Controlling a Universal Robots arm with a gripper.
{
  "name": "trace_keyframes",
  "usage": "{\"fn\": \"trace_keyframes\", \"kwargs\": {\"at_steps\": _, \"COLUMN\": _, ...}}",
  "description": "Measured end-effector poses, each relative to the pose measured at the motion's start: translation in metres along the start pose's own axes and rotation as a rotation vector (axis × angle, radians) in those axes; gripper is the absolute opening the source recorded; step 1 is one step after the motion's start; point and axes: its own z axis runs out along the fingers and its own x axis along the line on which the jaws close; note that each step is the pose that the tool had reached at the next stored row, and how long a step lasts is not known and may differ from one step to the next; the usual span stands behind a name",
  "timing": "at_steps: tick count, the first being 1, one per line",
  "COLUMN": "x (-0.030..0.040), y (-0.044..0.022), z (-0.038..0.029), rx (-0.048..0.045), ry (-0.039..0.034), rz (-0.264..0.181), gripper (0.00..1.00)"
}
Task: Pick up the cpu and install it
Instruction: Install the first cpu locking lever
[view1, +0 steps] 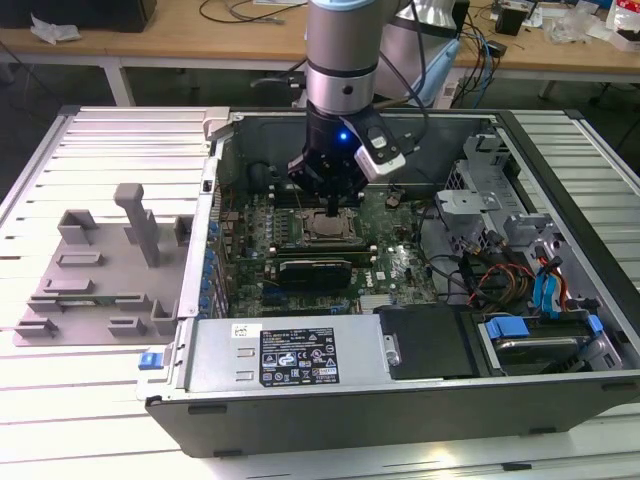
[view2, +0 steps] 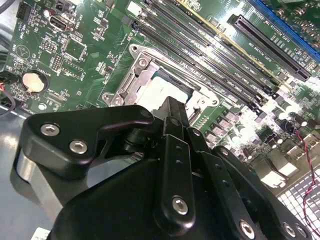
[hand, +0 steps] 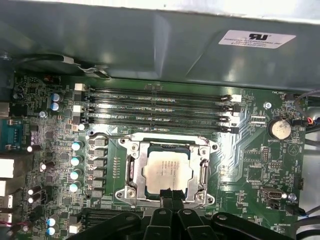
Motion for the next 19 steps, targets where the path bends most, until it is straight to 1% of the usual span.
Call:
{"fn": "trace_keyframes", "kwargs": {"at_steps": 3, "x": -0.0002, "y": 0.0000, "z": -0.0044, "rx": -0.0002, "ry": -0.0001, "rz": 0.000, "gripper": 0.11}}
{"fn": "trace_keyframes", "kwargs": {"at_steps": 6, "x": -0.0004, "y": 0.0003, "z": -0.0151, "rx": -0.0001, "ry": 0.0000, "rz": 0.000, "gripper": 0.11}}
{"fn": "trace_keyframes", "kwargs": {"at_steps": 8, "x": -0.0006, "y": 0.0004, "z": -0.0199, "rx": 0.0000, "ry": 0.0000, "rz": 0.000, "gripper": 0.11}}
{"fn": "trace_keyframes", "kwargs": {"at_steps": 9, "x": -0.0007, "y": 0.0005, "z": -0.0235, "rx": 0.0003, "ry": 0.0000, "rz": 0.000, "gripper": 0.11}}
{"fn": "trace_keyframes", "kwargs": {"at_steps": 11, "x": -0.0007, "y": 0.0005, "z": -0.0252, "rx": 0.0008, "ry": 0.0000, "rz": 0.000, "gripper": 0.11}}
{"fn": "trace_keyframes", "kwargs": {"at_steps": 15, "x": -0.0009, "y": 0.0004, "z": -0.0314, "rx": 0.0018, "ry": 0.0000, "rz": 0.000, "gripper": 0.11}}
{"fn": "trace_keyframes", "kwargs": {"at_steps": 16, "x": -0.0010, "y": 0.0004, "z": -0.0343, "rx": 0.0023, "ry": 0.0001, "rz": 0.000, "gripper": 0.11}}
{"fn": "trace_keyframes", "kwargs": {"at_steps": 19, "x": -0.0011, "y": 0.0003, "z": -0.0389, "rx": 0.0033, "ry": 0.0001, "rz": 0.000, "gripper": 0.11}}
